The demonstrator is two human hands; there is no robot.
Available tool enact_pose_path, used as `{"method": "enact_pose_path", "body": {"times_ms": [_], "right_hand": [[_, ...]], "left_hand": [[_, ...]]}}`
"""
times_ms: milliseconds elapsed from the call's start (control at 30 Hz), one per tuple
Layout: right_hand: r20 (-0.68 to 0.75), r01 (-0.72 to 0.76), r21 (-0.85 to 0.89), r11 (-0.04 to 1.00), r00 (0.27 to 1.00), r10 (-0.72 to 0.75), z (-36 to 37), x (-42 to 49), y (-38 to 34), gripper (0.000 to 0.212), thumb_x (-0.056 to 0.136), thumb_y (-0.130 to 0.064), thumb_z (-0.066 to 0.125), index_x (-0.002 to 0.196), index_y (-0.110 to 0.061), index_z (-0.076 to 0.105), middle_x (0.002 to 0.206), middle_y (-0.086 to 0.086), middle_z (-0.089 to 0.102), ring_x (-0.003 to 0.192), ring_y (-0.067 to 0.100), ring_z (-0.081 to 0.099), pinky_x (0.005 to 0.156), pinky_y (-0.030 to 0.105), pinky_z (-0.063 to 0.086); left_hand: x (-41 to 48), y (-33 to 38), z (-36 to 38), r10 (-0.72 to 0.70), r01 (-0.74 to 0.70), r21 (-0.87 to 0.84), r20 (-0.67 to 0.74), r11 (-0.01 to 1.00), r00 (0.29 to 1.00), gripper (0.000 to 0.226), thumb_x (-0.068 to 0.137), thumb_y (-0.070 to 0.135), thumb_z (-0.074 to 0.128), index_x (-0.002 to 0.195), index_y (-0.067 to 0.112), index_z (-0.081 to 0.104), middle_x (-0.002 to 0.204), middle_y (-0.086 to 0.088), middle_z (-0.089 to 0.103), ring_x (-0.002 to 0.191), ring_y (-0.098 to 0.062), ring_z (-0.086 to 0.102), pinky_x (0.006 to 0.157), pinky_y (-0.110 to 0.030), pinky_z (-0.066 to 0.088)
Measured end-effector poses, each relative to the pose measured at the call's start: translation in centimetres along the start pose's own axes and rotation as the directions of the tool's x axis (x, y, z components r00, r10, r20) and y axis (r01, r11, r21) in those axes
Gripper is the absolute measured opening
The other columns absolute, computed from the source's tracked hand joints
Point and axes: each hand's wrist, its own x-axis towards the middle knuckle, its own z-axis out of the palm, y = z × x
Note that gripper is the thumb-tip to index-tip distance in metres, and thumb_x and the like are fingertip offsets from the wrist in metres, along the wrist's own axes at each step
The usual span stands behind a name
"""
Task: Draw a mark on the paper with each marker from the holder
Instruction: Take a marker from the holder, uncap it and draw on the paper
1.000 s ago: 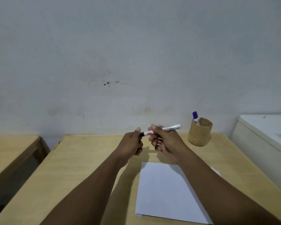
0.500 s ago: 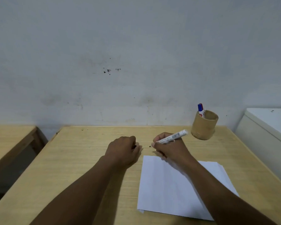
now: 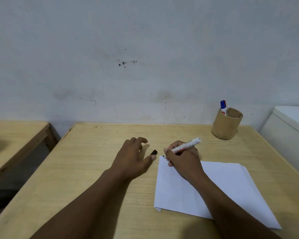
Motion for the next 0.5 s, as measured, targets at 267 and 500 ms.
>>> {"method": "enact_pose_path", "body": {"times_ms": [267, 500], "right_hand": [[-0.007, 0.017, -0.039, 0.999, 1.0, -0.018, 0.13, 0.29, -0.08, 0.018, 0.079, -0.034, 0.079, 0.072, -0.019, 0.071, 0.066, 0.001, 0.075, 0.056, 0.01, 0.074, 0.067, 0.042, 0.062], [0.026, 0.029, -0.052, 0.998, 0.999, -0.028, 0.08, 0.08, 0.07, 0.018, 0.077, -0.035, 0.08, 0.072, -0.018, 0.072, 0.062, 0.002, 0.072, 0.055, 0.011, 0.068, 0.062, 0.042, 0.061]], "left_hand": [[-0.12, 0.28, 0.0, 0.02, -0.024, 0.07, 0.051, 0.997, 0.999, 0.074, 0.072, 0.076, 0.065, 0.132, 0.032, 0.057, 0.119, 0.01, 0.059, 0.115, -0.014, 0.049, 0.092, -0.035, 0.049], [-0.37, 0.51, -0.18, 0.003, -0.034, 0.18, 0.172, 0.983, 0.985, 0.088, 0.065, 0.087, 0.058, 0.135, 0.035, 0.054, 0.128, 0.009, 0.051, 0.121, -0.016, 0.041, 0.101, -0.038, 0.045]]}}
